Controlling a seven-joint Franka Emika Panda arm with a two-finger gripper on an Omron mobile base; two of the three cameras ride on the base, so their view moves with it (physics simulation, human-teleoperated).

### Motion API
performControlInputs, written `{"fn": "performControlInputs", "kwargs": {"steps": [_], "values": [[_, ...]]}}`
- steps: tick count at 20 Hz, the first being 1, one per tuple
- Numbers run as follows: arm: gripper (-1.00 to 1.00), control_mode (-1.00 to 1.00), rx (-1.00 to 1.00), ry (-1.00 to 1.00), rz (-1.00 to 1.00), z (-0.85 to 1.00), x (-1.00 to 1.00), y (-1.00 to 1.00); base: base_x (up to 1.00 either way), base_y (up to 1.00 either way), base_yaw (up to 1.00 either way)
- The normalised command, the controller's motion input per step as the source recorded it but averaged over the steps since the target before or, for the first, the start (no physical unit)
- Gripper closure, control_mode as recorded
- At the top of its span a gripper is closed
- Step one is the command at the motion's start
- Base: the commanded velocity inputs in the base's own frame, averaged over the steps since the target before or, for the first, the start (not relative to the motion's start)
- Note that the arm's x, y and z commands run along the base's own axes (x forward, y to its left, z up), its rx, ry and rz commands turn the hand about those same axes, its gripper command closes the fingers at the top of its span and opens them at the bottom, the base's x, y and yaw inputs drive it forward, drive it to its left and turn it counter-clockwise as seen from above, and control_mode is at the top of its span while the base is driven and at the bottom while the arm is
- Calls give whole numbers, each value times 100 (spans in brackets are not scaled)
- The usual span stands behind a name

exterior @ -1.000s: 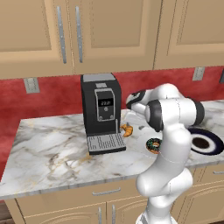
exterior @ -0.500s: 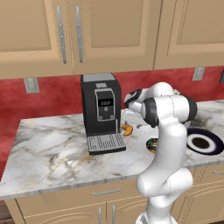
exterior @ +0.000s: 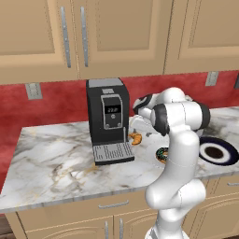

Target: Place the pastries on the plates.

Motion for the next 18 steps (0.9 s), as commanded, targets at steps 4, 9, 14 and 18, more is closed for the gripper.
{"fn": "performControlInputs", "kwargs": {"steps": [4,9,14,18], "values": [[-100,-100,0,0,0,0,-20,8,0,0,0],[-100,-100,0,-2,-3,0,-14,18,0,0,0],[-100,-100,0,-1,-1,0,1,7,0,0,0],[-100,-100,0,0,-2,-2,-2,0,0,0,0]]}}
